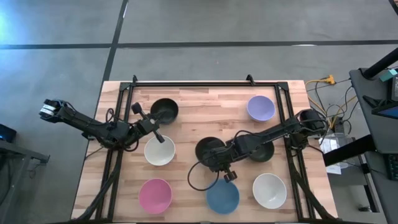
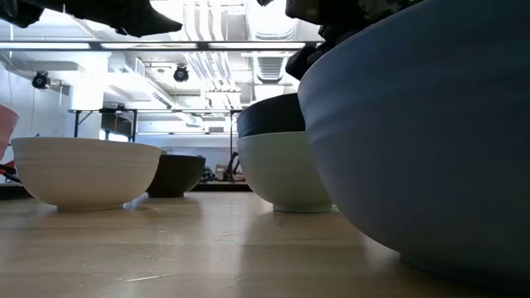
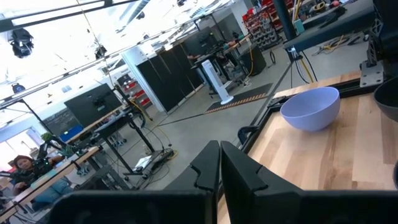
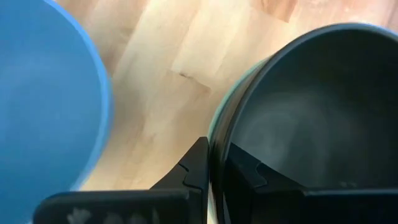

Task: Nest bowls inside each other
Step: Stack the middle black bowl on the green bowl

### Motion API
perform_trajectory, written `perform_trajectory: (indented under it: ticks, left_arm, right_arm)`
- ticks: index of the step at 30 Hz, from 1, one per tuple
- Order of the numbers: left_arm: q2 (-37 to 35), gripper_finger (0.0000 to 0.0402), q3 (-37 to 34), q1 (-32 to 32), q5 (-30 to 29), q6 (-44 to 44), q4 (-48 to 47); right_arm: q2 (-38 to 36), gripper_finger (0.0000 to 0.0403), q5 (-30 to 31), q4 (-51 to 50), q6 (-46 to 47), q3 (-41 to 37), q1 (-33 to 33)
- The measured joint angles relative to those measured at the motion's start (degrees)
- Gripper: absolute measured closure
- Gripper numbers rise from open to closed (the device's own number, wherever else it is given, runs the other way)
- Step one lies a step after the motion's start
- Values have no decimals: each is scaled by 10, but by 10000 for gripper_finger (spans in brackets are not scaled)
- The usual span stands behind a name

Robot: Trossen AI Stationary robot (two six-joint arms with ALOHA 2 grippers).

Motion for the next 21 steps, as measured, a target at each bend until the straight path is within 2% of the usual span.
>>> perform_trajectory:
  ticks: [11, 15, 21]
  left_arm:
    - [0, 402, -1, 0, 0, 0, 0]
    - [0, 402, -1, 0, 0, 0, 0]
    - [0, 402, -1, 0, 0, 0, 0]
  right_arm:
    - [0, 371, 16, -1, -14, 0, 0]
    - [0, 356, 56, -2, -14, 0, 1]
    - [0, 325, 59, -3, -15, 0, 0]
